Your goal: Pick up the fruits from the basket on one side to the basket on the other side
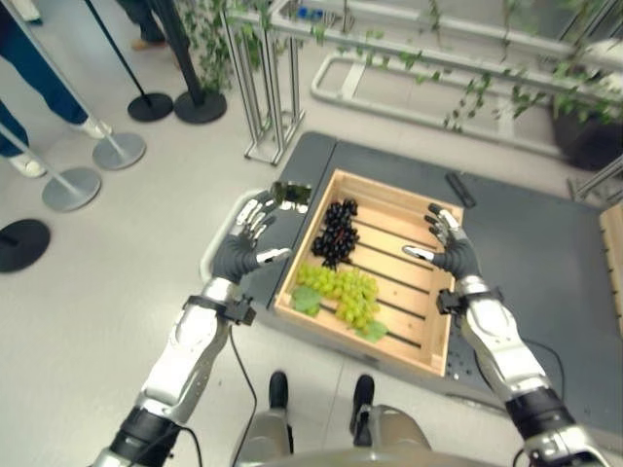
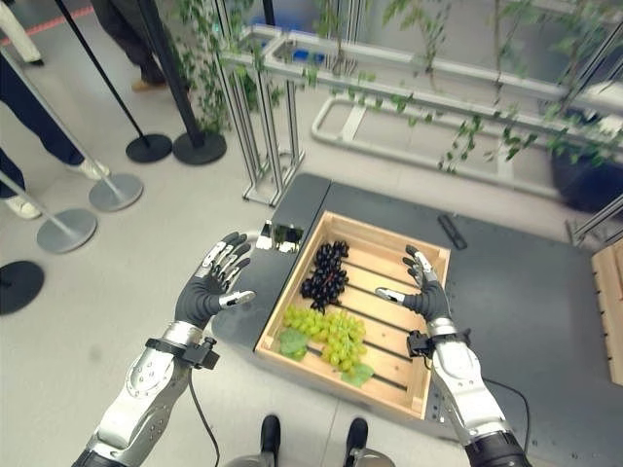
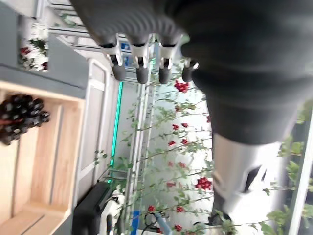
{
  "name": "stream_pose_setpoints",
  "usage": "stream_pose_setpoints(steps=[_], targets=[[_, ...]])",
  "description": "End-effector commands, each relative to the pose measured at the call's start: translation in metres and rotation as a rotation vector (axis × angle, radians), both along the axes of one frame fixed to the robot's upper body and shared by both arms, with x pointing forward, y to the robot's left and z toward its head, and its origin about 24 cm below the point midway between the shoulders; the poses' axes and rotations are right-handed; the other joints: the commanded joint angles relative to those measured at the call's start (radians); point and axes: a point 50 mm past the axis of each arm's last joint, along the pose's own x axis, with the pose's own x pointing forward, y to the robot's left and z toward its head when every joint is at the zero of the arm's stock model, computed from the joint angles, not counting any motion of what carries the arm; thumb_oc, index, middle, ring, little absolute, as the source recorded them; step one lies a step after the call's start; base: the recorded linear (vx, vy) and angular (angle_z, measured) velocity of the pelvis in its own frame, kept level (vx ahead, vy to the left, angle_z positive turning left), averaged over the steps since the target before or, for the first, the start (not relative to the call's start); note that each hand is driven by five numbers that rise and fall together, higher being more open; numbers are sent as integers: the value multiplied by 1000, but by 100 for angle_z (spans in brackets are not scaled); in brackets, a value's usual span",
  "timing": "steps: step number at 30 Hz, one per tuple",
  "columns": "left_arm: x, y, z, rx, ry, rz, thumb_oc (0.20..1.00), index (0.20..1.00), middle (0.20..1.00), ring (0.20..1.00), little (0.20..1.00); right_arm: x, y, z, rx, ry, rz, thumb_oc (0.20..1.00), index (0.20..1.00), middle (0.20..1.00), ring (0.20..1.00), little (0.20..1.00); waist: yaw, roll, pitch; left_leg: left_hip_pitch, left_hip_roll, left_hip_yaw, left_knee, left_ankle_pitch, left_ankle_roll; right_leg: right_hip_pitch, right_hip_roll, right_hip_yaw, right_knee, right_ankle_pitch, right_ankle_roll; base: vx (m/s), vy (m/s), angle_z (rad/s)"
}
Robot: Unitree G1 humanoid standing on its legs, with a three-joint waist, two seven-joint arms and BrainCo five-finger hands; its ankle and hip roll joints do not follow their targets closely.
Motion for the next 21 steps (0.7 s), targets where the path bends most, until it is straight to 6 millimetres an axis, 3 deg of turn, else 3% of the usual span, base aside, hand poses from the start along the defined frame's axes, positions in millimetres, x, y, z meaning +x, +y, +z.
stream_pose_setpoints(steps=[1, 2, 3, 6, 7, 8, 9, 13, 21], targets=[[0, -6, 57, -32, -283, -48, 1000, 1000, 1000, 1000, 1000, 14, 14, 27, -45, -130, 37, 1000, 1000, 1000, 1000, 1000, 5, -46, 53, -61, -20, -18, 91, -78, 24, -63, -57, 5, 33, -7, 89, -276, -256, 18], [2, -8, 70, -6, -345, -59, 1000, 1000, 1000, 1000, 1000, 18, 14, 17, -84, -87, 12, 1000, 1000, 1000, 1000, 1000, 10, -52, 74, -111, -13, -26, 126, -70, 14, -93, -59, -3, 49, -12, 79, -180, -201, 19], [2, -8, 71, -5, -347, -59, 1000, 1000, 1000, 1000, 1000, 19, 15, 18, -84, -89, 12, 1000, 1000, 1000, 1000, 1000, 7, -53, 72, -120, -13, -29, 133, -73, 14, -99, -60, -5, 52, -14, 79, -146, -234, 18], [8, -25, 102, 26, -505, -81, 1000, 1000, 1000, 1000, 1000, 24, 13, 18, -133, -94, -25, 1000, 1000, 1000, 1000, 1000, 6, -47, 128, -227, -2, -12, 244, -76, -12, -158, -85, -48, 98, -28, 70, -148, -136, 34], [8, -25, 102, 26, -505, -81, 1000, 1000, 1000, 1000, 1000, 24, 13, 18, -133, -94, -25, 1000, 1000, 1000, 1000, 1000, 6, -46, 128, -229, -2, -12, 245, -77, -12, -159, -85, -48, 99, -29, 70, -125, -74, 69], [12, -41, 114, -4, -553, -108, 1000, 1000, 1000, 1000, 1000, 30, 15, 22, -200, -100, -39, 1000, 1000, 1000, 1000, 1000, 1, -37, 156, -270, 34, 17, 237, -64, -24, -209, -87, -69, 135, -53, 77, -130, -23, 49], [13, -43, 115, -5, -558, -109, 1000, 1000, 1000, 1000, 1000, 31, 14, 23, -201, -105, -44, 1000, 1000, 1000, 1000, 1000, 3, -35, 161, -284, 33, 22, 239, -43, -18, -221, -91, -78, 135, -36, 68, -130, -23, 38], [17, -58, 119, 4, -588, -100, 1000, 1000, 1000, 1000, 1000, 41, 19, 27, -215, -114, -82, 1000, 1000, 1000, 1000, 1000, -3, -30, 184, -368, 30, 13, 266, -46, -7, -308, -99, -77, 175, -29, 69, -82, 21, 19], [20, -54, 126, 41, -646, 8, 1000, 1000, 1000, 1000, 1000, 63, 37, 45, -265, -152, -96, 1000, 1000, 1000, 1000, 1000, -1, -61, 184, -513, 1, 7, 338, -90, 20, -433, -99, -11, 169, 4, 73, -24, 88, -7]])
